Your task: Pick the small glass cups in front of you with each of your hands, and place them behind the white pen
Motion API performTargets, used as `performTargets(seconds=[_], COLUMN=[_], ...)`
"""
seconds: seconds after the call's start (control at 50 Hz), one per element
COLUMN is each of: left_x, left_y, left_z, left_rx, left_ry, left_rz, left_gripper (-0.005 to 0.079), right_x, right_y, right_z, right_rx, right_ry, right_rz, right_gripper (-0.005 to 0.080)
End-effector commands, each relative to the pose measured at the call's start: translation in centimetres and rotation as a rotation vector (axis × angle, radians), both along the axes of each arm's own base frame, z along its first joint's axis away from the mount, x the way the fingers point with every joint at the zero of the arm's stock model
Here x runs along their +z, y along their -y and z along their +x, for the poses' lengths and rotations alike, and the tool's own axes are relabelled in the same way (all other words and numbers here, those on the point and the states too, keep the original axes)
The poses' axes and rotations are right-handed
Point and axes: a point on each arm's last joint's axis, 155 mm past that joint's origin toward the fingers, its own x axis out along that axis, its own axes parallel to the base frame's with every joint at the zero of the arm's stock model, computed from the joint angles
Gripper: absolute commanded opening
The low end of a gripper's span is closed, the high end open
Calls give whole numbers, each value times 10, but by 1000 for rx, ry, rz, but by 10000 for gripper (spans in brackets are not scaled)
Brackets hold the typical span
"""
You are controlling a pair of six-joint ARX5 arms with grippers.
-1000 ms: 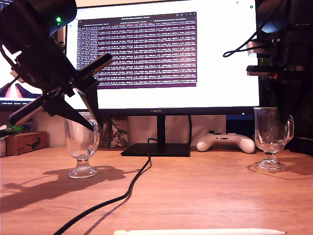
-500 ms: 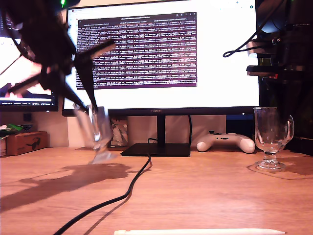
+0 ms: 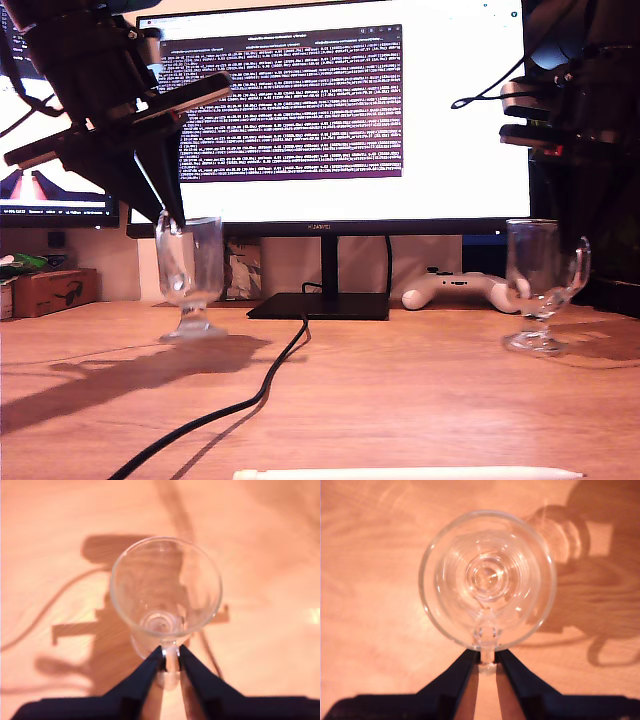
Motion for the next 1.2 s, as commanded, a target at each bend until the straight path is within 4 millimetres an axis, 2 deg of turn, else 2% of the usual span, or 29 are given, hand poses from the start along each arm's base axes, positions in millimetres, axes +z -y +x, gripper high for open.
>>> performTargets(seconds=[0.0, 0.18, 0.36, 0.5, 0.62, 0.78, 0.96, 1.18], left_x=[16, 20, 23, 22, 21, 18, 32, 41], left_y=[16, 38, 46, 52, 59, 61, 64, 61], left_z=[-2, -13, -16, -24, -34, -42, -48, -56], left_rx=[-95, -229, -265, -299, -332, -355, -386, -398], left_ry=[79, 141, 154, 123, 101, 79, 113, 131], left_rz=[5, 31, 11, -19, -41, -35, -56, -81], left_gripper=[-24, -24, -24, -24, -24, -24, -24, -24], right_x=[-1, 3, 23, 42, 50, 56, 63, 69], right_y=[-10, -24, -35, -39, -43, -55, -68, -74], right_z=[-9, -28, -42, -49, -56, -65, -79, -96], right_rx=[41, 120, 164, 187, 226, 284, 323, 337], right_ry=[-17, -51, -16, 38, 63, 82, 103, 132], right_rz=[8, 13, 31, 47, 49, 54, 71, 87], right_gripper=[-11, -11, -11, -11, -11, -12, -12, -12])
